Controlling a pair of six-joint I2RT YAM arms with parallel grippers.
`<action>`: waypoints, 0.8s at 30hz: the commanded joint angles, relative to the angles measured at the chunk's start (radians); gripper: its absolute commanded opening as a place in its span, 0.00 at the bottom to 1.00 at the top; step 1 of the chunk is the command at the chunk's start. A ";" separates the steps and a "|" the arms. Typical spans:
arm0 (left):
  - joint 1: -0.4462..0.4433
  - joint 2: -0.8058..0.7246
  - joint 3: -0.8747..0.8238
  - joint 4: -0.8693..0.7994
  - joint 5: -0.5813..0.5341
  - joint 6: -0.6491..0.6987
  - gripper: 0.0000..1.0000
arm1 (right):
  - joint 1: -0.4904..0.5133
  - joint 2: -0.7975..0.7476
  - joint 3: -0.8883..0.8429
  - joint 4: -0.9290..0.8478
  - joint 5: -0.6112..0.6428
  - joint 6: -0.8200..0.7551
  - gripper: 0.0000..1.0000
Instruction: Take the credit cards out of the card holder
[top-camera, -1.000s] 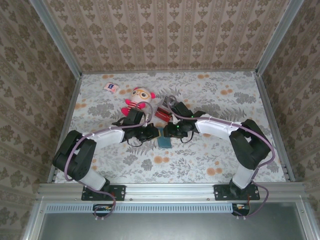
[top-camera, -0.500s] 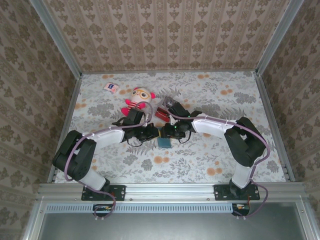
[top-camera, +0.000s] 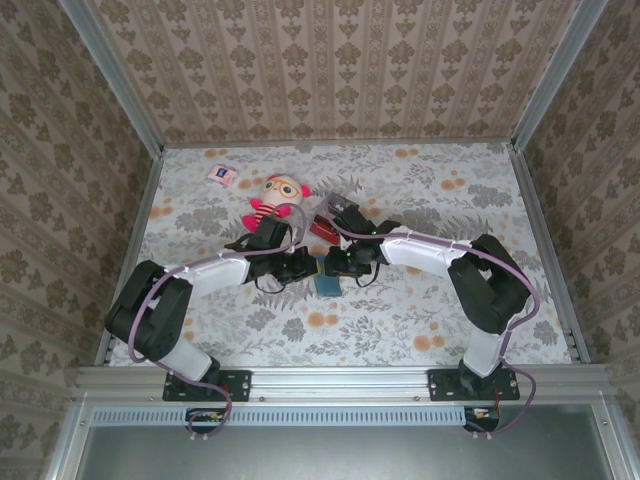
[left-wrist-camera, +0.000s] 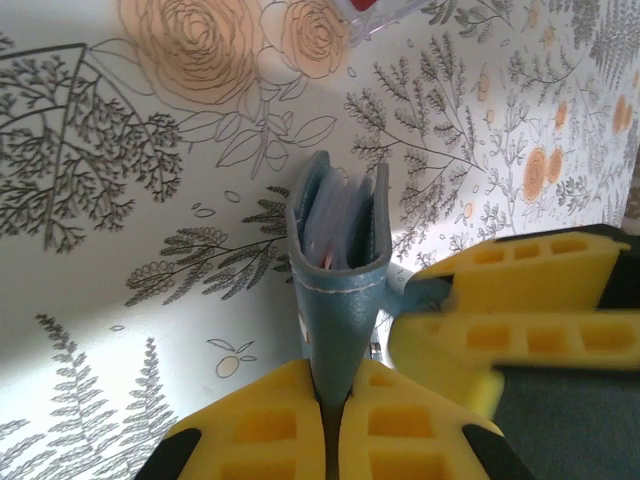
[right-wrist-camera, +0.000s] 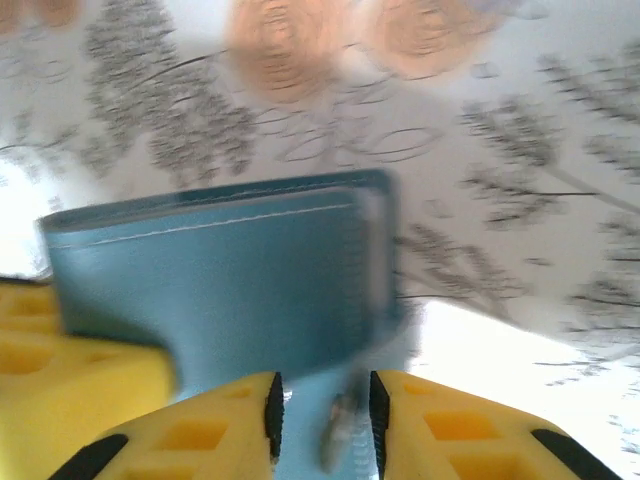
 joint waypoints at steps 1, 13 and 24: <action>0.010 -0.013 0.018 -0.047 -0.023 0.026 0.00 | -0.015 -0.008 -0.002 -0.113 0.126 0.034 0.31; 0.010 0.011 0.044 -0.078 -0.018 0.037 0.01 | -0.016 0.022 0.023 -0.037 -0.024 0.007 0.31; 0.019 0.006 0.094 -0.194 -0.071 0.048 0.62 | -0.021 0.046 0.018 -0.033 -0.004 0.013 0.16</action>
